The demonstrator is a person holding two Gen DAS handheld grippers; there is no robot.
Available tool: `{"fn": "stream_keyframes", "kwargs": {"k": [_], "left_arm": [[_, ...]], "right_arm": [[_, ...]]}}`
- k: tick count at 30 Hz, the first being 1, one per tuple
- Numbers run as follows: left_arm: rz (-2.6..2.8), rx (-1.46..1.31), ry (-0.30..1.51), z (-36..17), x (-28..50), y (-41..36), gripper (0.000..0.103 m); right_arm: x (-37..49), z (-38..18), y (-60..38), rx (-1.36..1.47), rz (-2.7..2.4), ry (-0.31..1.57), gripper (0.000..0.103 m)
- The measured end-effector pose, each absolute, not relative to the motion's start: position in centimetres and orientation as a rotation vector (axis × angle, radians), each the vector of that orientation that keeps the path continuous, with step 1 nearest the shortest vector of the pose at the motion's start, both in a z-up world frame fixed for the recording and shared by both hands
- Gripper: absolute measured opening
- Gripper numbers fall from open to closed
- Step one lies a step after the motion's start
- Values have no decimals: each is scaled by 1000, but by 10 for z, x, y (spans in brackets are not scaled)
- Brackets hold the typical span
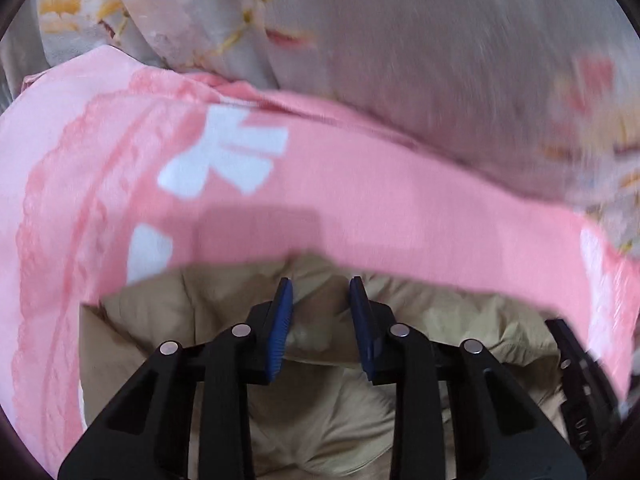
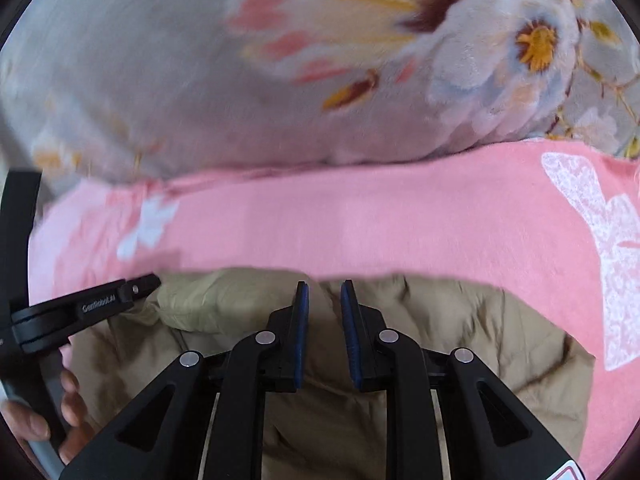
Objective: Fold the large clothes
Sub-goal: 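Lay the folded body down with both grippers and open them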
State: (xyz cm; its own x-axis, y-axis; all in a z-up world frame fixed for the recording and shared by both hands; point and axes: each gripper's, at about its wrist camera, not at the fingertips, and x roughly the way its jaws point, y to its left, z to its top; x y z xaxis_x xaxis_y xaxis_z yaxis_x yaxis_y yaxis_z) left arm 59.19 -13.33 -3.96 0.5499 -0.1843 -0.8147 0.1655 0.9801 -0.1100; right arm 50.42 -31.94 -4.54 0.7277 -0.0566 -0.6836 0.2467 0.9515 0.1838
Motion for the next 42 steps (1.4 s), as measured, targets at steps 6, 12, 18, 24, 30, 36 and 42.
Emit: {"fn": "stream_keyframes", "kwargs": {"k": [6,12,18,24,30,36,42], "left_arm": [[-210,93,905,-68,557,-129,28],[-188,154,829,-78,546,-134,28],[-151,204,776,-80,541,-144,28],[-140,220,766,-80,541,-146,28],[-133,229,762,-82,541,-148,28],[-132,232,760,-82,542,-148,28],[-130,239,757,-83,541,-148,28]], "right_arm": [[487,-75,-319,162,-225,773,8],[492,-92,-316,155,-239,784,7],[497,-97,-311,127,-252,794,7],[499,-98,-313,139,-243,795,7],[498,-99,-313,136,-244,794,7],[499,-99,-312,131,-247,793,7],[499,-99,-312,130,-247,793,7]]}}
